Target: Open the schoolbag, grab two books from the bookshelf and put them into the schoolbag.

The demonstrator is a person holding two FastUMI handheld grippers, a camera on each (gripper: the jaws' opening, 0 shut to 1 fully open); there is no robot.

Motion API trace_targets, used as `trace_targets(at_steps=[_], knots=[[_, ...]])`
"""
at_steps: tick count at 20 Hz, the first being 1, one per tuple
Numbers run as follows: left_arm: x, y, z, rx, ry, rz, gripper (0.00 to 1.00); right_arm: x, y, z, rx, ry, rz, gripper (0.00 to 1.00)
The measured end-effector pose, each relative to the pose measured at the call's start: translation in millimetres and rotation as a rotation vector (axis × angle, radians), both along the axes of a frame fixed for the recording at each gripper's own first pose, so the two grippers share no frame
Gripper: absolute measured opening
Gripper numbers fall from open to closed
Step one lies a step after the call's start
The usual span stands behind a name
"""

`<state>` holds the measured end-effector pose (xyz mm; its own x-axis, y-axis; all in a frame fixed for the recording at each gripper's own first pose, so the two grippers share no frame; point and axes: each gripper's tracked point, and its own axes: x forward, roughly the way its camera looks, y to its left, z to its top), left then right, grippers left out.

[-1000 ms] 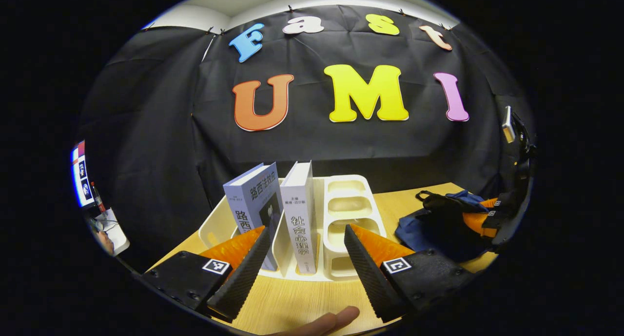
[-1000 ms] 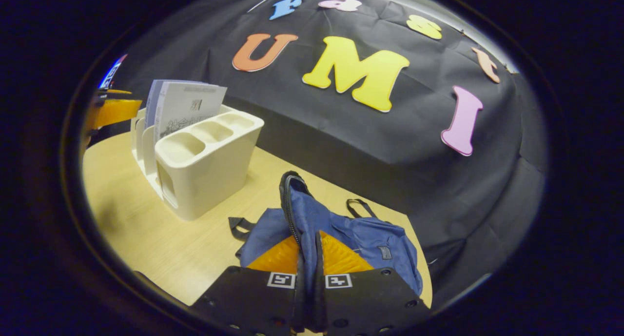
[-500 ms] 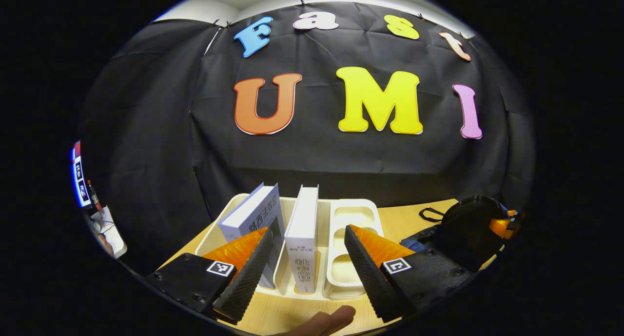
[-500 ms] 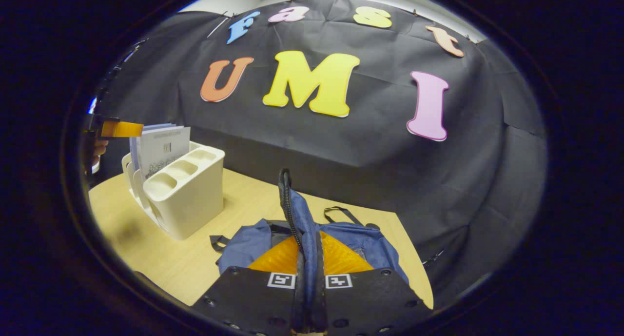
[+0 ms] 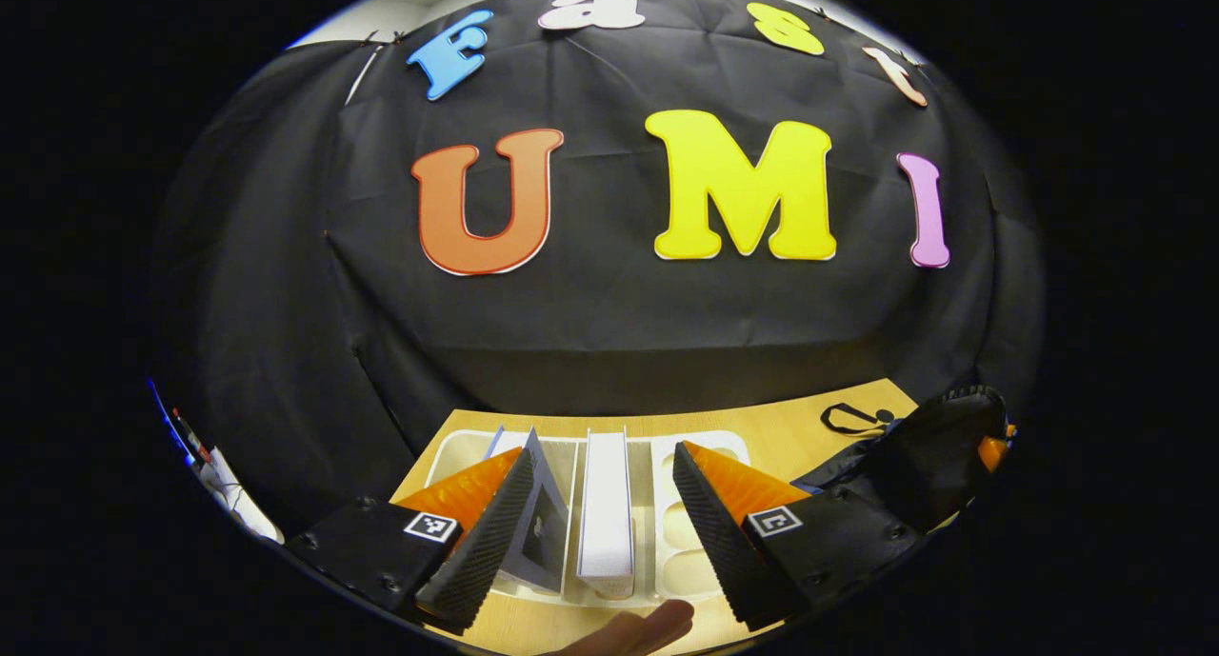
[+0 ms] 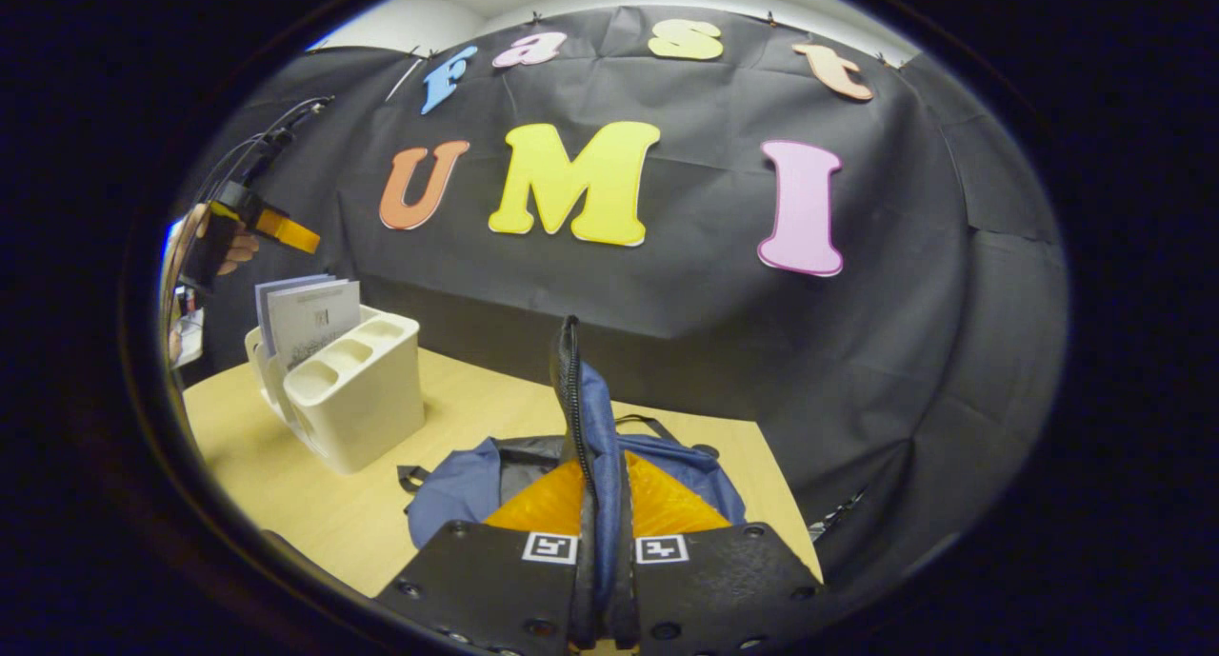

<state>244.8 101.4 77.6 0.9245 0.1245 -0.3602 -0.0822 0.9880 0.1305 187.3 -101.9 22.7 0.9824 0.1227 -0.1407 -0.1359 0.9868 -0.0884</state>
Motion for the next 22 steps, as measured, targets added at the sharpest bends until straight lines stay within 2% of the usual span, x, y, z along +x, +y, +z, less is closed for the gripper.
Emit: trace_targets(at_steps=[3, 6, 8, 10, 13, 20, 22], knots=[[10, 10, -17, 0.025, 0.141, 0.021, 0.93, -1, -11, 0, 0.030, -0.001, -0.007, 0.08], [15, 14, -49, -0.023, 0.295, 0.057, 0.94, -1, -17, -1, 0.028, -0.001, 0.001, 0.08], [17, 14, -67, -0.049, 0.385, 0.088, 0.90, 1, -20, 2, -0.002, -0.008, -0.002, 0.07], [15, 6, -84, -0.095, 0.459, 0.066, 0.89, 2, -19, 3, -0.022, -0.006, 0.005, 0.07], [16, -1, -102, -0.131, 0.550, 0.064, 0.87, 3, -17, 5, -0.049, -0.001, 0.014, 0.07], [14, -5, -122, -0.093, 0.710, 0.031, 0.81, 7, -21, 29, -0.116, -0.016, 0.026, 0.07], [15, -3, -124, -0.064, 0.753, 0.047, 0.74, 7, -21, 30, -0.110, -0.018, 0.030, 0.11]])
